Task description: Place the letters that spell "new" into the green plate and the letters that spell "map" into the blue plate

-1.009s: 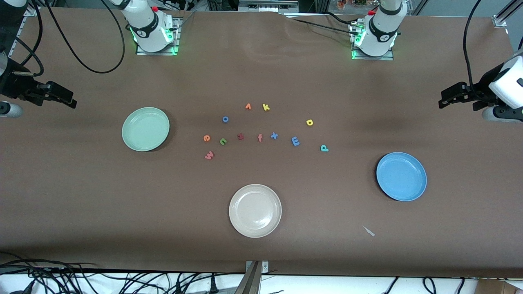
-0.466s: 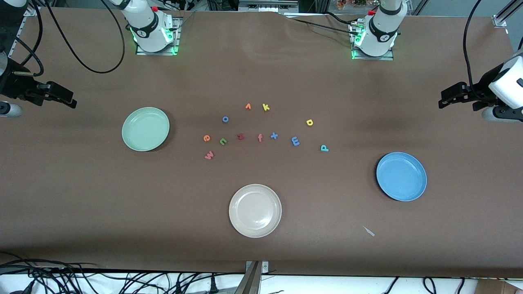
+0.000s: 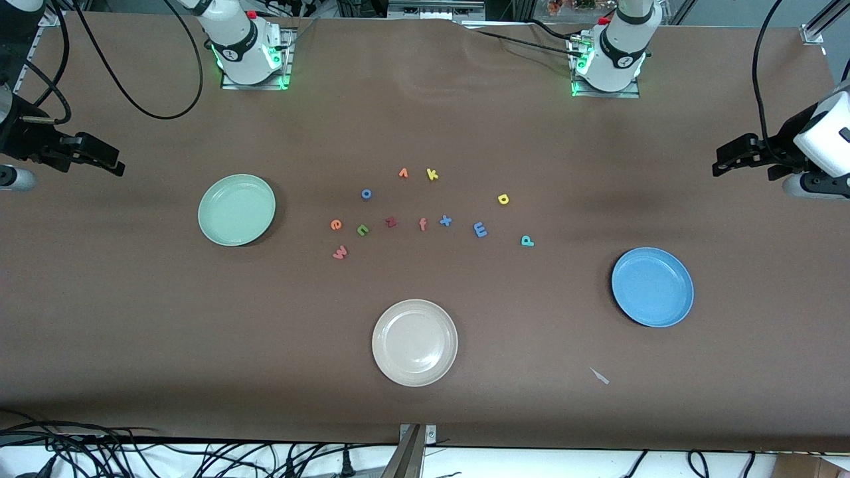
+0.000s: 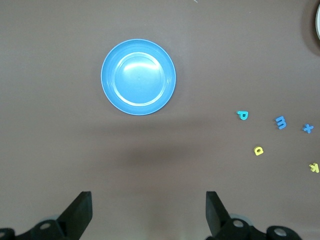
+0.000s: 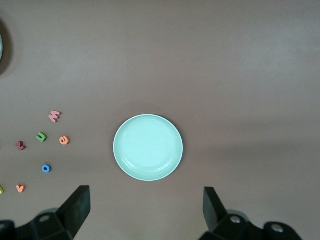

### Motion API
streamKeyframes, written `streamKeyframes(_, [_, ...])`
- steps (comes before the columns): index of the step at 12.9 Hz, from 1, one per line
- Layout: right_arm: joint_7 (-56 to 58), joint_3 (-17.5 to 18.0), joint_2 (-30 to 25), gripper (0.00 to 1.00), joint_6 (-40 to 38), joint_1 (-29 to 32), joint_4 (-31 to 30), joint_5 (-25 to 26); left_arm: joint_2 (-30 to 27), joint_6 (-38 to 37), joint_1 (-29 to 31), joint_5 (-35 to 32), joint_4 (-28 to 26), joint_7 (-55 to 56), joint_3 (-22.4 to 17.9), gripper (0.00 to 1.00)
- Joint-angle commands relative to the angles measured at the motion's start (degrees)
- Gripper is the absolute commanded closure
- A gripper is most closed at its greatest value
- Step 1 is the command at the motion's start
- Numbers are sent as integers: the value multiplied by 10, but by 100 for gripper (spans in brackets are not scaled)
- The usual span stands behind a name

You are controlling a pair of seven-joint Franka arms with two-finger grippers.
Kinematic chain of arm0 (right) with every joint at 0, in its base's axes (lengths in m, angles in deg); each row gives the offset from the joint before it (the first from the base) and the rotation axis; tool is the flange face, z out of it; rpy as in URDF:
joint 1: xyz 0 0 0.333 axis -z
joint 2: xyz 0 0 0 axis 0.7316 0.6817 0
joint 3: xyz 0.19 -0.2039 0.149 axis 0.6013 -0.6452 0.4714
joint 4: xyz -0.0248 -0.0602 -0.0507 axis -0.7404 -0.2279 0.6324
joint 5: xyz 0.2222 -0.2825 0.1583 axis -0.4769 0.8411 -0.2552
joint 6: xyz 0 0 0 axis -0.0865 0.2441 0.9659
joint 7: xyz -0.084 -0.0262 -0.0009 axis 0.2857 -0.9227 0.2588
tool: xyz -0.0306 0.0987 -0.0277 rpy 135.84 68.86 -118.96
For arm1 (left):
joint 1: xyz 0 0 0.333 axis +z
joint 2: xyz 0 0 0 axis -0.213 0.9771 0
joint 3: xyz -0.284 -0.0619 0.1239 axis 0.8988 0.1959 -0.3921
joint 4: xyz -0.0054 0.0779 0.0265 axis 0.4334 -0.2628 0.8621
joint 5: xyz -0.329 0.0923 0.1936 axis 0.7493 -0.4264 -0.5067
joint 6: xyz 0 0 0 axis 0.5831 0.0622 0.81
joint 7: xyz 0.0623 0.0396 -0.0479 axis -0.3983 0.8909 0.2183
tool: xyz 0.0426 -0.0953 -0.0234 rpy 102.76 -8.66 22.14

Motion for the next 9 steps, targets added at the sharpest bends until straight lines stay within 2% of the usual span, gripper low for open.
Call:
streamKeyframes(1, [8, 2, -7, 0, -3, 2, -2, -8, 3, -2, 1, -15, 6, -12, 2, 0])
streamKeyframes(9, [3, 2, -7, 0, -4, 2, -2, -8, 3, -1, 2, -9, 7, -12, 2, 0])
